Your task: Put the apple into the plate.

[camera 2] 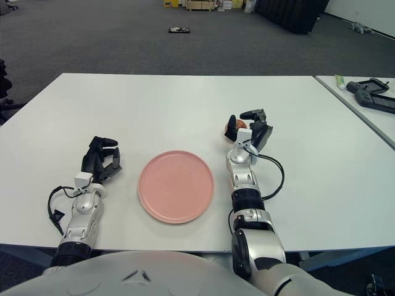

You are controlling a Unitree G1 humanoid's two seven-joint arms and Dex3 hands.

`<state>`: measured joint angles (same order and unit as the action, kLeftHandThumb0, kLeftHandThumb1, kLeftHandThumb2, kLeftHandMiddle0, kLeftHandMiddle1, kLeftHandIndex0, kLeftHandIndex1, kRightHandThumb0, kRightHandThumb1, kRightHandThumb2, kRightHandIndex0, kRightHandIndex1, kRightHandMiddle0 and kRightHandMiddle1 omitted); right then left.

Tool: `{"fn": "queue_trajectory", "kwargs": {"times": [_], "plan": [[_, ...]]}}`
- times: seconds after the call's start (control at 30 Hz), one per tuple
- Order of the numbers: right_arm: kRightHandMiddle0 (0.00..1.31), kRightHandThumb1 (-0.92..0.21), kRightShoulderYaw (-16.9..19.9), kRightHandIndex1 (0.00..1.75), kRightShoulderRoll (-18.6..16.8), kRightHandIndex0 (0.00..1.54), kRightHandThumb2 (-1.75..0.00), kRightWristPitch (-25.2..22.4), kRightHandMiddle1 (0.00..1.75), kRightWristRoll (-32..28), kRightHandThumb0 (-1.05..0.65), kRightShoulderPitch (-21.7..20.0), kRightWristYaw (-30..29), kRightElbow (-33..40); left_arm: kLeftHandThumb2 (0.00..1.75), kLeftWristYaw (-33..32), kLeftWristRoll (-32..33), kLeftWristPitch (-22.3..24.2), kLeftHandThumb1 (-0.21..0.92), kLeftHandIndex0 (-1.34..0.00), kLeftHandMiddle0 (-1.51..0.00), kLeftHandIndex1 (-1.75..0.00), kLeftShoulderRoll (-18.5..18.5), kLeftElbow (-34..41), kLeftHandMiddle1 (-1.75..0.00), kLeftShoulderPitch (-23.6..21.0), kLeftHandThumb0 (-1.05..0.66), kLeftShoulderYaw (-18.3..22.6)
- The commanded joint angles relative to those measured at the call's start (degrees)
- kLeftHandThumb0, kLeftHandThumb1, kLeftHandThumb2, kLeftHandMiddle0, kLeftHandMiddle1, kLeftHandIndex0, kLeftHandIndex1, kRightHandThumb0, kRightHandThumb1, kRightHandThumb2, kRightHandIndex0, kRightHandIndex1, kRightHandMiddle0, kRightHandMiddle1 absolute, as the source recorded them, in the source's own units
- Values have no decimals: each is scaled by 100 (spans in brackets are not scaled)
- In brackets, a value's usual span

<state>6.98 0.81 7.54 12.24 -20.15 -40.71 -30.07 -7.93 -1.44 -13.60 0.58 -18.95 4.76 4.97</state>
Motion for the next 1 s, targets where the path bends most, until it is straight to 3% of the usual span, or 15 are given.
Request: {"fn": "queue_trajectory", "kwargs": {"times": [0.0,0.2,0.27,0.4,0.43,0.47,0.53,0.63,0.8,0.9,0.97], "plan": [[66,-25,-112,175,79,110,-139,150,175,101,-50,-106,137,-4,90,-16,20,167,65,-36,-64,-175,1,-196,-175,106,-39,45],[65,-26,-349,175,266,107,-137,201,175,292,-50,-303,457,-229,88,-40,-4,158,67,-35,-64,-175,1,-200,-175,103,-39,45],[60,-33,-440,175,341,101,-130,174,175,364,-48,-379,612,-314,88,-44,-3,142,67,-35,-63,-175,4,-212,-175,103,-39,49],[45,-51,-679,175,567,66,-105,145,174,539,-42,-886,944,-1088,88,-37,13,133,67,-35,-62,-175,6,-226,-175,103,-39,60],[29,-45,-770,174,640,42,-106,119,163,628,-48,-1049,1017,-1369,88,-35,19,127,67,-35,-62,-175,7,-227,-175,104,-39,66],[23,-42,-827,170,687,34,-106,115,155,682,-51,-1148,1053,-1552,88,-34,20,121,67,-35,-62,-175,9,-228,-175,105,-39,68],[9,-36,-927,158,757,14,-108,110,137,767,-57,-1296,1090,-1836,88,-33,25,133,67,-35,-63,-175,14,-213,-175,112,-39,73],[3,-34,-1165,128,877,4,-105,-139,114,989,-63,-1497,1200,-2186,88,-41,39,244,67,-35,-63,-175,29,-107,-175,145,-38,83],[0,-36,-1490,59,981,1,-97,-603,76,1272,-70,-1739,1390,-2494,83,-87,14,317,71,-32,-61,-175,61,-9,-175,192,-38,92],[0,-37,-1627,27,1003,0,-95,-769,57,1378,-72,-1844,1453,-2608,83,-95,1,238,70,-33,-61,-175,74,-56,-175,188,-38,97],[0,-37,-1679,16,1008,0,-94,-833,49,1400,-73,-1886,1473,-2654,84,-89,3,221,70,-33,-61,-175,78,-72,-175,185,-38,102]]}}
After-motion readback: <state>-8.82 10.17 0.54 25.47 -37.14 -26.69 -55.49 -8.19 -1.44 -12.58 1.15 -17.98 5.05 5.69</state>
